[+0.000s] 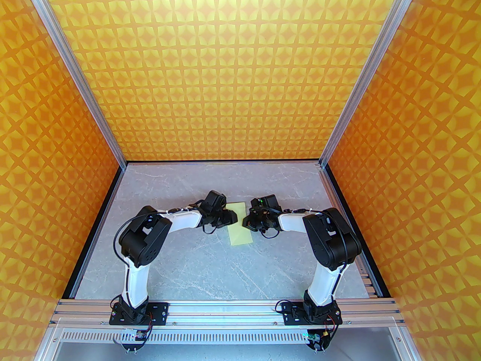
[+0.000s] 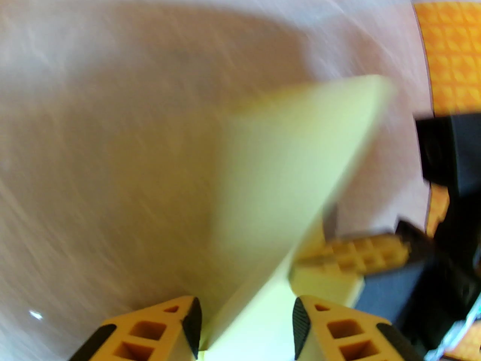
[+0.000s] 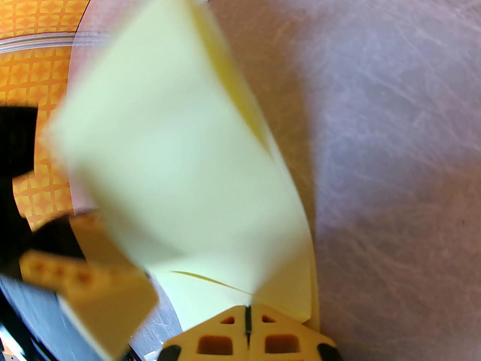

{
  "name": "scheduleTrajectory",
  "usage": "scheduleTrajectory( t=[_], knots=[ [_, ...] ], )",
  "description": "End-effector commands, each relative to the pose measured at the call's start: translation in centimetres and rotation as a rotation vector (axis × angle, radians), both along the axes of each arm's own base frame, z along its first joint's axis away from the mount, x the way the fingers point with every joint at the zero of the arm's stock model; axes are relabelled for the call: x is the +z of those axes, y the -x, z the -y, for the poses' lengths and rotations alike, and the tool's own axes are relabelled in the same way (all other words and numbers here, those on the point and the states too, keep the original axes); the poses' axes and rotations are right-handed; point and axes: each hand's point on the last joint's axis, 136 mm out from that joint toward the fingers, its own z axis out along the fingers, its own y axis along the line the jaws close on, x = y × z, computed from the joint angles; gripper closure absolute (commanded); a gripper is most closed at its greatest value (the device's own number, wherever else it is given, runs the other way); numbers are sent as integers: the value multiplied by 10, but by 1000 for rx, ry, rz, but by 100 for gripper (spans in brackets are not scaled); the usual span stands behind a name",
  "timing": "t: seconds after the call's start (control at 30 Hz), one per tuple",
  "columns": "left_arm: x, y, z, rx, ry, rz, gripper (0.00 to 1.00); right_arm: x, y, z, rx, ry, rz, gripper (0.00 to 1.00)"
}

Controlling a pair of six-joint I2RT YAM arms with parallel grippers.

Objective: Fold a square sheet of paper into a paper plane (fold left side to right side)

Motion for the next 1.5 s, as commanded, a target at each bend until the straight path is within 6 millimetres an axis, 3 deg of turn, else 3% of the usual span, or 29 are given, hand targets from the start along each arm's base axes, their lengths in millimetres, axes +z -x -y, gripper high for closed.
scheduleTrajectory(
  t=[0.0,0.23,0.57,0.77,1.07,1.23,1.47],
  knots=[
    [13,15,8,-61,83,0,54,-46,31,25,-50,127,-157,100],
    [-6,23,-1,-68,40,-9,54,-44,32,24,-49,122,-156,100],
    [1,-6,-13,-72,-80,90,53,-32,30,21,-41,95,-134,100],
    [-11,5,-2,-122,-41,52,54,-28,28,17,-44,69,-129,100],
    [2,23,11,-171,106,26,56,-27,28,16,-42,63,-132,100],
    [2,28,8,-151,130,17,56,-27,30,17,-42,65,-133,100],
    [-2,21,-7,-115,27,60,55,-22,30,17,-44,64,-121,100]
  ],
)
